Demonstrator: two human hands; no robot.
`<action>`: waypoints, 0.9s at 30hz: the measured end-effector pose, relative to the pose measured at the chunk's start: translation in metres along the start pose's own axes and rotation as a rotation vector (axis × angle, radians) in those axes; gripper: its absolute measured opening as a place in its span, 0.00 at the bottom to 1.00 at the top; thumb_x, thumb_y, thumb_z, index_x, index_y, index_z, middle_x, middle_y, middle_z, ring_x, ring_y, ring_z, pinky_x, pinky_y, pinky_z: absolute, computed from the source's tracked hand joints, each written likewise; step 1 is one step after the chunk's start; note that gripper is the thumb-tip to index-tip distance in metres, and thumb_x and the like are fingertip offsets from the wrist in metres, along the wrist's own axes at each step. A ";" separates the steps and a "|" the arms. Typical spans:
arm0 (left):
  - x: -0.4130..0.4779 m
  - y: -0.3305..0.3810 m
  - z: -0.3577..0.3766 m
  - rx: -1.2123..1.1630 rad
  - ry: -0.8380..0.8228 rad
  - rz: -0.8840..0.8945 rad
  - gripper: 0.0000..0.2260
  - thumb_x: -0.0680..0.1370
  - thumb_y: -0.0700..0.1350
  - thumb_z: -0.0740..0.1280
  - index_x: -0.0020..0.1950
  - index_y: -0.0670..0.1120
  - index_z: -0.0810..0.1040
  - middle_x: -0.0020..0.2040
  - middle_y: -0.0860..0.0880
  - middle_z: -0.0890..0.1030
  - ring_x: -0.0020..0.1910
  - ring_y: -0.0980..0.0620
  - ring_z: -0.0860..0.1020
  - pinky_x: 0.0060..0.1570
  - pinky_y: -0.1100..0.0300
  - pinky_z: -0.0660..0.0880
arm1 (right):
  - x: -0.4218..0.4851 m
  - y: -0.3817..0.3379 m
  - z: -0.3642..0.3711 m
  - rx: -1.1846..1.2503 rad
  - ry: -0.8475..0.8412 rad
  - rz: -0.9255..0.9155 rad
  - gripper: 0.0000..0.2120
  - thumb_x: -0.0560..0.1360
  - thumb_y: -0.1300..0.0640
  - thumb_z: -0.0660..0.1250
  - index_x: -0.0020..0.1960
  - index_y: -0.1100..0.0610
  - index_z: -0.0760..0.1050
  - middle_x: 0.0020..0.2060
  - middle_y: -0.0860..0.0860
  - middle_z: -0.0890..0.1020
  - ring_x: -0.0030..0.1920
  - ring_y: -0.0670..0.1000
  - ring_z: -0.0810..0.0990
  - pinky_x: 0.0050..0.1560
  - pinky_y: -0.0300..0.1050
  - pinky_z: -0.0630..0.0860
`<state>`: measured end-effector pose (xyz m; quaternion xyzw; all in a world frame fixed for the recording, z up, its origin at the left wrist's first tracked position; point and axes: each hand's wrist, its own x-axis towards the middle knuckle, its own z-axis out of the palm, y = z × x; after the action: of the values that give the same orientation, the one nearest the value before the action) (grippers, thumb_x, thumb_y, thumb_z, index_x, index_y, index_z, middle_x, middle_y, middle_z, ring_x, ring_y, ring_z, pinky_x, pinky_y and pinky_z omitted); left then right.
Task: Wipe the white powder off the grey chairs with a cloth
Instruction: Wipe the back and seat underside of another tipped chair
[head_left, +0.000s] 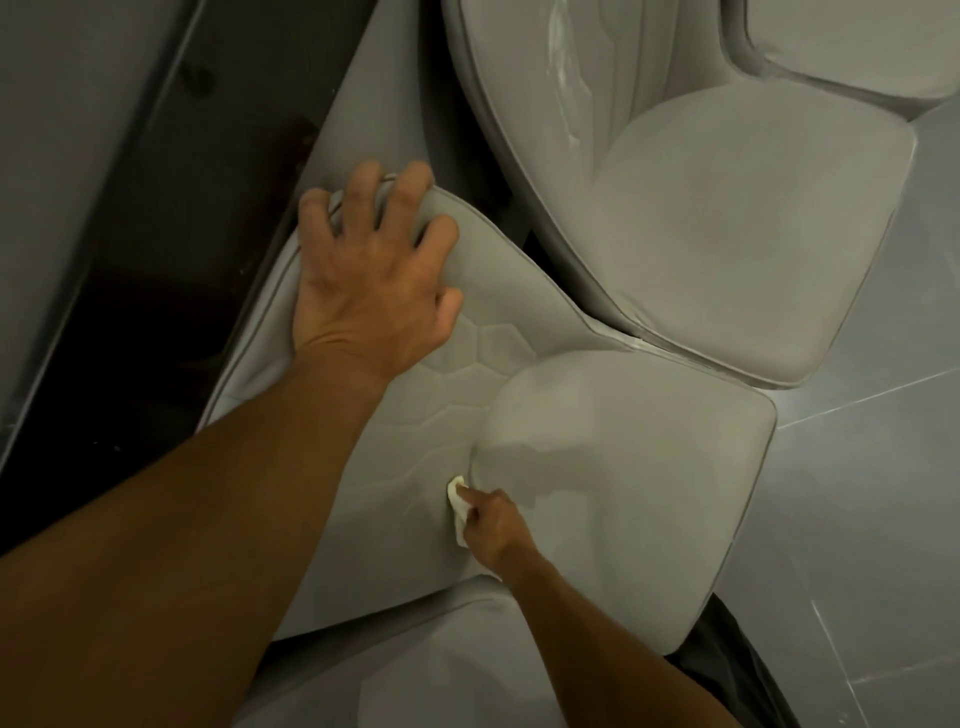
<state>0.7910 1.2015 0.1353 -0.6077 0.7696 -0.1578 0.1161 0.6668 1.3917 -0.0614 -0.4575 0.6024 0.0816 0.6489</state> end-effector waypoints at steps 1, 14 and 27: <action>0.001 0.000 0.000 0.002 0.004 -0.004 0.17 0.73 0.56 0.64 0.56 0.48 0.71 0.72 0.43 0.65 0.69 0.38 0.61 0.60 0.38 0.68 | -0.001 -0.001 -0.011 -0.015 0.034 0.000 0.19 0.83 0.56 0.59 0.74 0.50 0.70 0.66 0.58 0.73 0.65 0.57 0.75 0.68 0.39 0.66; 0.003 0.001 -0.003 0.025 -0.069 -0.031 0.19 0.72 0.56 0.66 0.58 0.48 0.74 0.71 0.43 0.67 0.69 0.38 0.65 0.58 0.42 0.61 | -0.029 -0.093 -0.175 0.267 0.526 -0.400 0.20 0.84 0.60 0.56 0.75 0.52 0.69 0.62 0.50 0.74 0.58 0.44 0.74 0.59 0.27 0.67; 0.013 0.015 -0.026 -0.060 -0.067 -0.148 0.15 0.70 0.58 0.70 0.47 0.47 0.79 0.66 0.43 0.76 0.63 0.36 0.74 0.56 0.41 0.67 | -0.021 -0.167 -0.309 0.206 0.361 -0.512 0.22 0.85 0.57 0.57 0.78 0.50 0.63 0.63 0.51 0.69 0.57 0.45 0.68 0.60 0.32 0.63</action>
<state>0.7653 1.1949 0.1539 -0.6710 0.7227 -0.1224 0.1118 0.5522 1.0925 0.0837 -0.5330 0.5781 -0.2282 0.5741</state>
